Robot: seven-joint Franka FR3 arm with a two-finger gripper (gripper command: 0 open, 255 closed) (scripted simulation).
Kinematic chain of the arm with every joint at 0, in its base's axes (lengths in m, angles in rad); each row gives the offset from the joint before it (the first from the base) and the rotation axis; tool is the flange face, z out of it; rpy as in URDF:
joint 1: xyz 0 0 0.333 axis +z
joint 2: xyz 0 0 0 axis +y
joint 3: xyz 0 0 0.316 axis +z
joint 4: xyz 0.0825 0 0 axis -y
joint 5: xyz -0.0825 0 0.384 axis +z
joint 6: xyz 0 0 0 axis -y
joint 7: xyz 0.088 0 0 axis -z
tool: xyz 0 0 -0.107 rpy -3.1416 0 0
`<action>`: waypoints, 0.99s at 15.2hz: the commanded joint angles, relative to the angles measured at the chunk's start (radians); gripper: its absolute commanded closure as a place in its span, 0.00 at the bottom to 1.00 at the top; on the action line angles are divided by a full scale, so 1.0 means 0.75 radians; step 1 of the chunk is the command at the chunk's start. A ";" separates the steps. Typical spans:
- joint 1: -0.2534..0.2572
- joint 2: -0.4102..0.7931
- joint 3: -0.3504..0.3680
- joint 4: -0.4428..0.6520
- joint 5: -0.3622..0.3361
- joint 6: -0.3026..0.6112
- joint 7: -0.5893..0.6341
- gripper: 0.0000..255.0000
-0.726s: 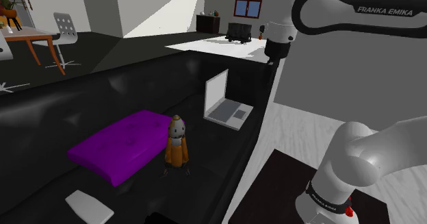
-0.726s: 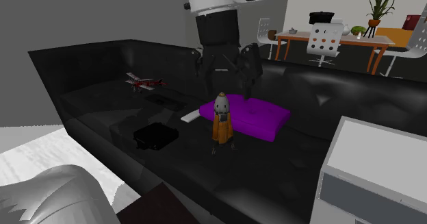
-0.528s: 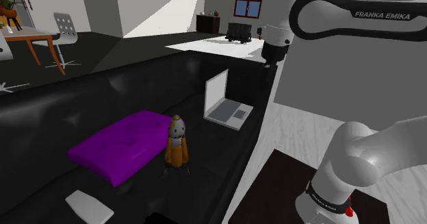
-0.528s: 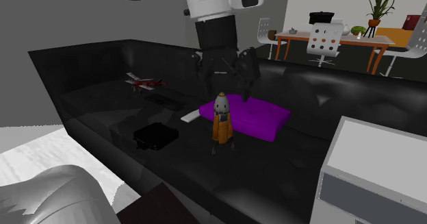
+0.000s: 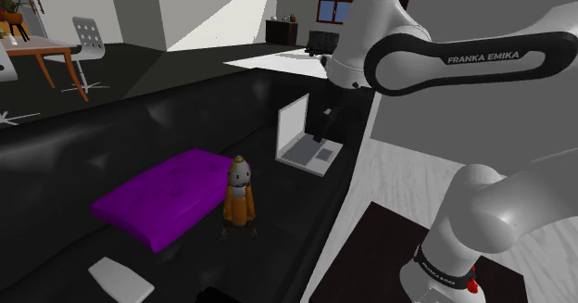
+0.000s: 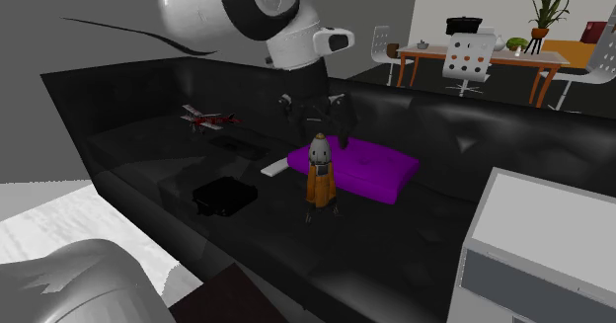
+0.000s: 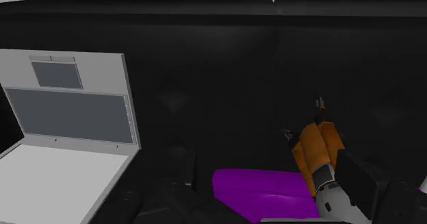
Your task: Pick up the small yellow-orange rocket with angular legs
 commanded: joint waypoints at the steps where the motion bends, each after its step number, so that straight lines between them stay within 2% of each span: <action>1: 0.007 0.041 0.034 -0.026 0.007 0.129 0.043 0.00; 5: 0.003 0.164 0.115 -0.044 -0.003 0.377 0.142 0.00; 9: -0.031 0.312 0.215 -0.024 -0.055 0.611 0.263 0.00; 12: -0.087 0.435 0.308 0.017 -0.139 0.771 0.382 0.00; 15: -0.178 0.565 0.424 0.082 -0.282 0.907 0.542 0.00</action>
